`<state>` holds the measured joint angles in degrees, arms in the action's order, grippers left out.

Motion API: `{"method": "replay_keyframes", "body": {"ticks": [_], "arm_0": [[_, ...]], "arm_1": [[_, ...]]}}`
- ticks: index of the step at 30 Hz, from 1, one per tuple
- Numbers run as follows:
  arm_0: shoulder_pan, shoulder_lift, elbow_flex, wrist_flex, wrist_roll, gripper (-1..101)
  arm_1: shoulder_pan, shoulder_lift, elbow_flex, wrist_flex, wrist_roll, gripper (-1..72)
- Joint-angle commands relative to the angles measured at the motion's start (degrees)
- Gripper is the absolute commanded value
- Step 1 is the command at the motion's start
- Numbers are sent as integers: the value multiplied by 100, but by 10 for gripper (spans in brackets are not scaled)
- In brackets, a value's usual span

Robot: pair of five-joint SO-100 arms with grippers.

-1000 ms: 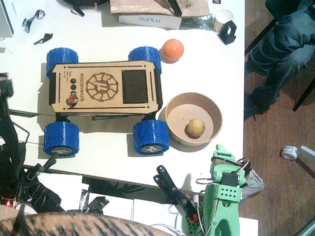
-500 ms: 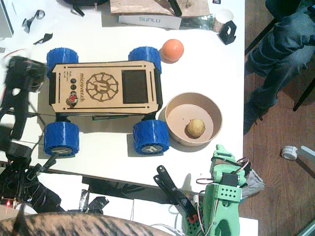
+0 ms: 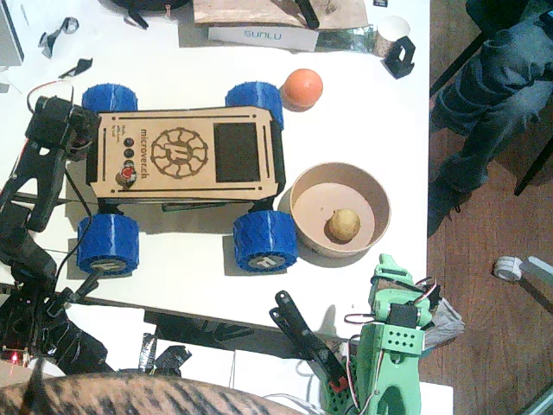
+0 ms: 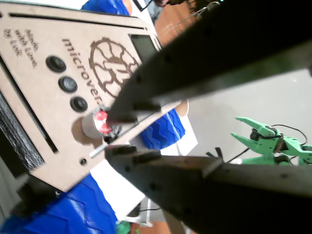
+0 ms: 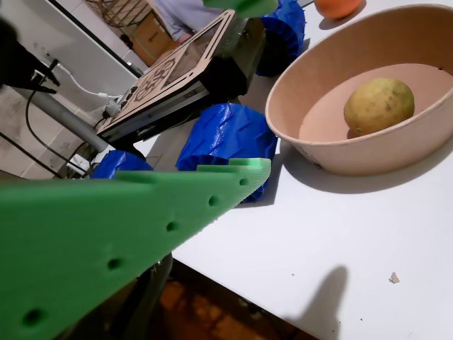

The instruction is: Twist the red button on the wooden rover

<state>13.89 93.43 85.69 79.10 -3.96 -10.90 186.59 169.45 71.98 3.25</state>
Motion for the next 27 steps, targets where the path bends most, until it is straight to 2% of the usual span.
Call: {"method": "replay_keyframes", "body": {"ticks": [1,10,20,27], "arm_0": [[79,-105,-272,-158,26,101],[88,-580,-281,-378,35,172],[536,-1099,-343,-519,53,194],[571,-2224,-1740,114,44,194]], "arm_1": [[26,-26,-35,-26,0,204],[26,-26,-35,-26,0,204],[26,-26,-35,-26,0,204],[26,-26,-35,-26,0,204]]}}
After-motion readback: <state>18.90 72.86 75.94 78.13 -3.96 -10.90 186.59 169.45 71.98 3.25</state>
